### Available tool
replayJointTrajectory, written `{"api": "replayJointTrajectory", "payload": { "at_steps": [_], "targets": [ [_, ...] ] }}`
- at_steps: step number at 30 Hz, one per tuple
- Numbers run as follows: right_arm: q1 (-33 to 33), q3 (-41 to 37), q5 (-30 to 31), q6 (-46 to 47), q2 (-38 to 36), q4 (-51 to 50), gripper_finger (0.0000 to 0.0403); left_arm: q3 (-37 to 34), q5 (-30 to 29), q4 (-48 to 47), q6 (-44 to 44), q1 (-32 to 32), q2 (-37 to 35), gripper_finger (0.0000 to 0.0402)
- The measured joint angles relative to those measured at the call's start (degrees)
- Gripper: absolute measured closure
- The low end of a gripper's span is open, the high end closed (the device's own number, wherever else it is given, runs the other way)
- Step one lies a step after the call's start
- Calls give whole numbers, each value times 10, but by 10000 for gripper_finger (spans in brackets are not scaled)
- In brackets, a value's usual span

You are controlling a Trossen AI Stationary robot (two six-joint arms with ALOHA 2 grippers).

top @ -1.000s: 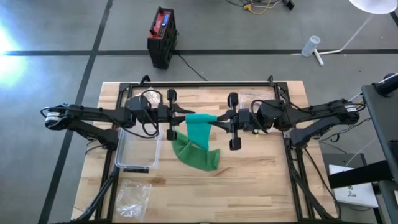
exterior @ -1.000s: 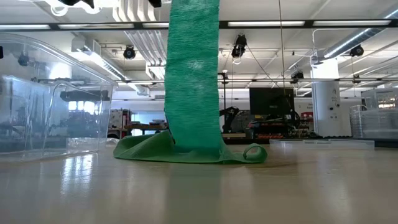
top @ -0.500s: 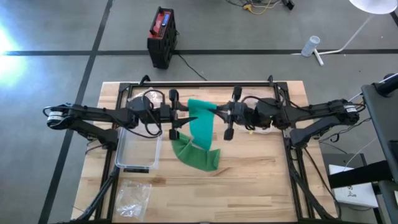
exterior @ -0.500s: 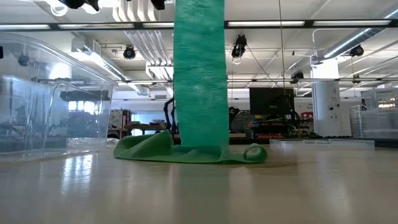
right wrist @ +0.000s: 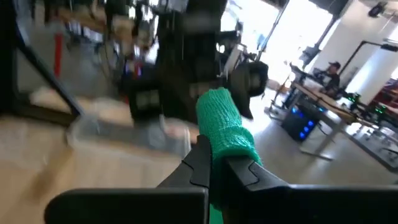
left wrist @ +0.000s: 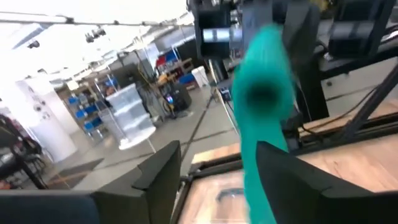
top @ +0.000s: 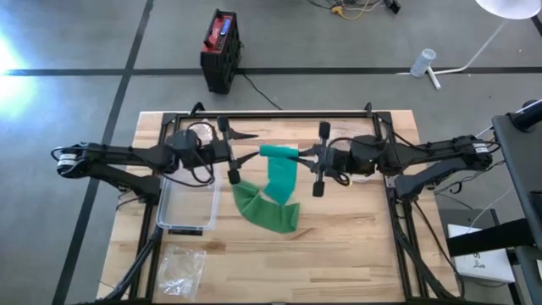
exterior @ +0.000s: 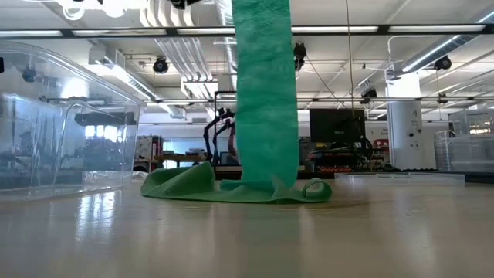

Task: Roll bandage
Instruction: Roll the light green bandage

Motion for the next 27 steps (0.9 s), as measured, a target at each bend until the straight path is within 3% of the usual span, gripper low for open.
{"api": "replayJointTrajectory", "payload": {
  "at_steps": [8,13,27],
  "targets": [
    [-18,-1,4,1,19,-9,400,1,1,17,17,-16,-10,154],
    [-30,-2,2,-23,42,-14,400,1,53,62,-11,-20,-10,139],
    [-58,9,12,-85,65,-30,400,1,62,49,-40,-7,-2,162]
  ]
}}
